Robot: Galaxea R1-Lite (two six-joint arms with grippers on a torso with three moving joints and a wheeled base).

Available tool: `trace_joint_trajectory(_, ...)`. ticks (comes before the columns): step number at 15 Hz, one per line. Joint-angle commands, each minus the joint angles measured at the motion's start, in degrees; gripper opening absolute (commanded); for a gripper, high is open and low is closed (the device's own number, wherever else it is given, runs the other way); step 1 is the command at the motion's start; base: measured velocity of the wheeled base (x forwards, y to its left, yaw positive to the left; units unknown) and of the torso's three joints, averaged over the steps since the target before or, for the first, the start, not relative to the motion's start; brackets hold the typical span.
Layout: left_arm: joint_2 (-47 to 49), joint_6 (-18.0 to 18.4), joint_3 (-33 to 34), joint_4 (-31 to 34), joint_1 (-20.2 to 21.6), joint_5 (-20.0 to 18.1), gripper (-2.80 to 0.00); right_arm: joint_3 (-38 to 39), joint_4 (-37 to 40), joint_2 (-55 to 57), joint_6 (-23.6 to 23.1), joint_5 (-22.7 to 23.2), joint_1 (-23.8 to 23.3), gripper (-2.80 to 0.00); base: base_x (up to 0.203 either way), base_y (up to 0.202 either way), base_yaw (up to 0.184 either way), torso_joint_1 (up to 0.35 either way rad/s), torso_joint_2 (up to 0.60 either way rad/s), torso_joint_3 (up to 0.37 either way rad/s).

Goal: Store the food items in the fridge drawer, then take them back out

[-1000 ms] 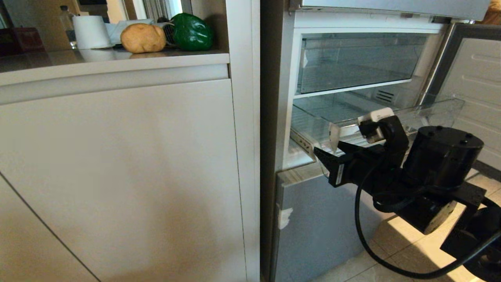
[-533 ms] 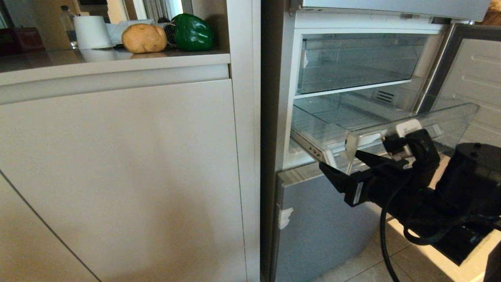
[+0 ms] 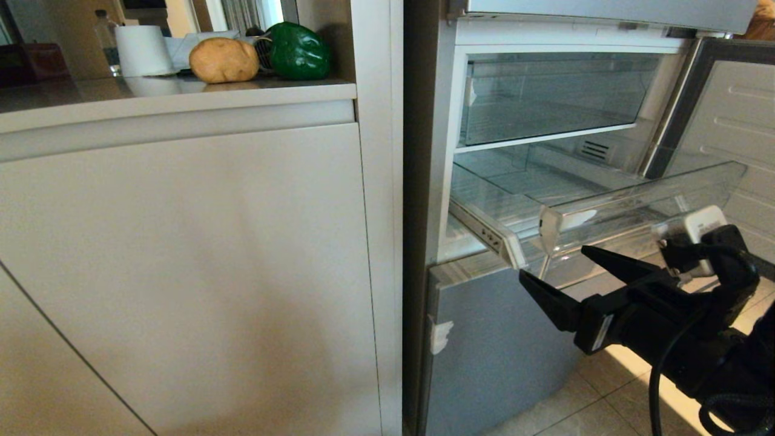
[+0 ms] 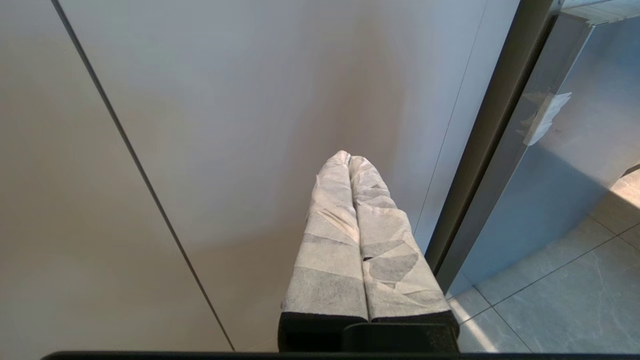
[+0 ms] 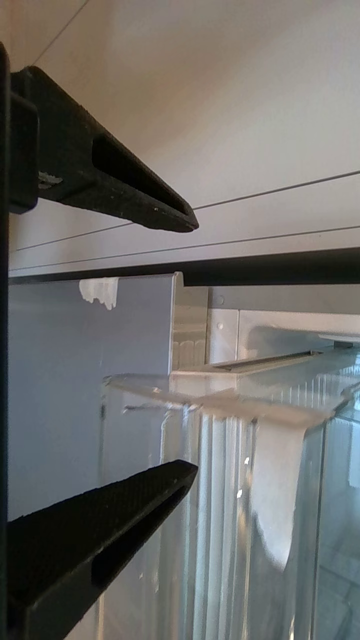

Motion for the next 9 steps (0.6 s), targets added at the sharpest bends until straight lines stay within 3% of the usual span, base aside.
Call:
trace_joint_trajectory(1, 0.1, 0.0, 0.0, 0.0, 0.0, 0.0, -2.80, 1.1, -0.3, -2.4, 0.0, -0.3, 0.0, 0.00, 0.000, 0.000, 0.000, 0.000, 0.00, 0.000)
trace_joint_trajectory(5, 0.1, 0.0, 0.0, 0.0, 0.0, 0.0, -2.80, 4.3, 0.5, -7.1, 0.0, -0.6, 0.0, 0.00, 0.000, 0.000, 0.000, 0.000, 0.00, 0.000)
trace_joint_trajectory(6, 0.1, 0.0, 0.0, 0.0, 0.0, 0.0, -2.80, 5.4, 1.0, -8.9, -0.1, -0.6, 0.0, -2.80, 0.000, 0.000, 0.000, 0.000, 0.00, 0.000)
trace_joint_trajectory(9, 0.1, 0.0, 0.0, 0.0, 0.0, 0.0, -2.80, 9.8, 3.6, -16.6, -0.4, 0.5, 0.0, -2.80, 0.000, 0.000, 0.000, 0.000, 0.00, 0.000)
